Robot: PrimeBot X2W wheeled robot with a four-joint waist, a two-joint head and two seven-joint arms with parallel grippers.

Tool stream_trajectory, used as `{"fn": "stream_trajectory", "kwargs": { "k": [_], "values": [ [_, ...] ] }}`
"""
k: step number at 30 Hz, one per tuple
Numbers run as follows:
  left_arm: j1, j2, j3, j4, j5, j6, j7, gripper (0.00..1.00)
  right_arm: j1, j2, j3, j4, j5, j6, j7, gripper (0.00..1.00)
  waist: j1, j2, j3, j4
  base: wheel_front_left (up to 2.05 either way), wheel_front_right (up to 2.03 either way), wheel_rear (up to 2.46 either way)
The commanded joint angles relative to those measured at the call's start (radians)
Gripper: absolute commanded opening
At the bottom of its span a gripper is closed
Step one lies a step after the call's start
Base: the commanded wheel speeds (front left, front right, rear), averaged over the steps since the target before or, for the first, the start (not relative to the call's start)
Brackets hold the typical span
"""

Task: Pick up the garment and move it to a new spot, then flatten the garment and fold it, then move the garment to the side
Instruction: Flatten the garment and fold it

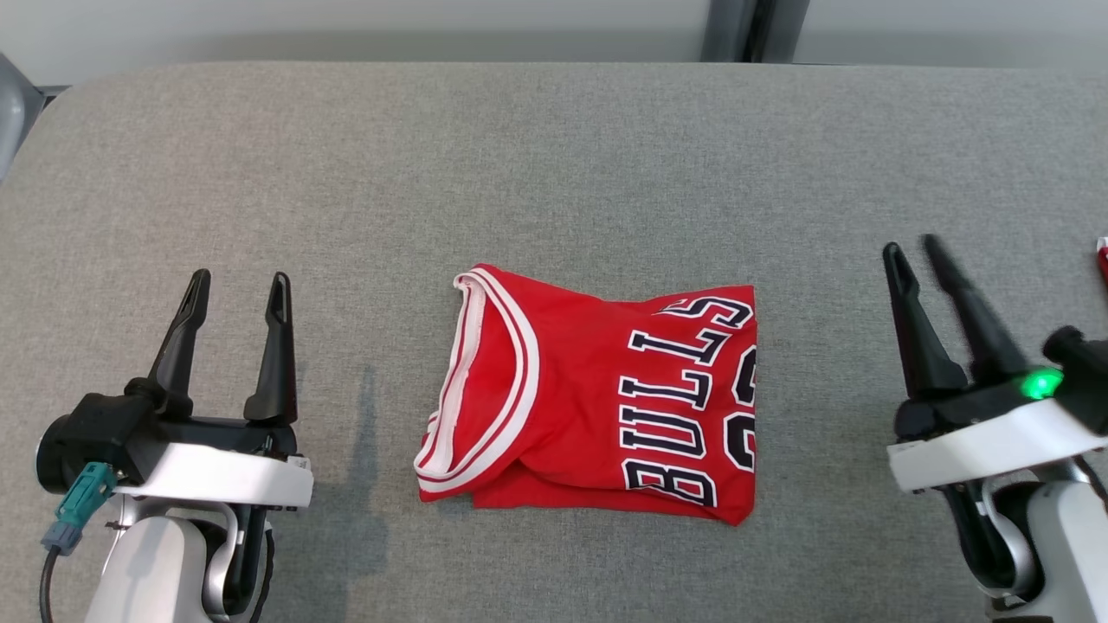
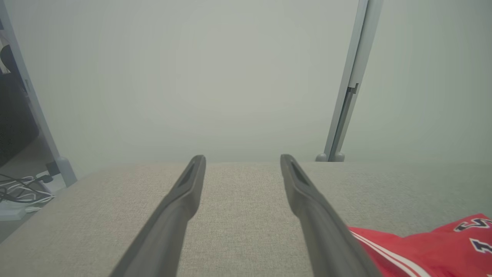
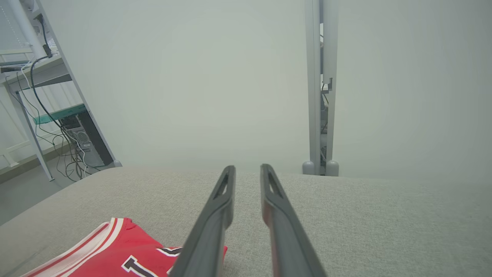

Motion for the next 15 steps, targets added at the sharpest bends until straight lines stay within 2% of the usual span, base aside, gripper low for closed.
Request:
{"fn": "stream_trajectory", "kwargs": {
  "k": [1,4,9,15],
  "values": [
    [0.004,0.007,0.001,-0.005,0.006,0.007,-0.003,1.00,0.022,0.008,-0.034,-0.002,-0.010,0.000,0.005,1.00,0.0000,-0.0001,-0.008,-0.005,0.00,0.00,0.00],
    [0.016,0.010,-0.004,-0.009,0.009,0.010,0.001,1.00,0.056,0.017,-0.099,0.000,-0.025,0.000,0.009,1.00,0.0000,-0.0001,-0.024,-0.009,0.00,0.00,0.00],
    [0.035,0.017,-0.005,-0.020,0.011,0.017,0.009,1.00,0.102,0.028,-0.150,0.003,-0.040,0.000,0.022,1.00,0.0000,-0.0001,-0.054,-0.018,0.00,0.00,0.00],
    [0.086,0.026,0.001,-0.044,0.003,0.028,0.019,1.00,0.160,0.039,-0.171,0.008,-0.042,0.000,0.035,1.00,0.0000,-0.0001,-0.111,-0.035,0.00,0.00,0.00]
  ]
}}
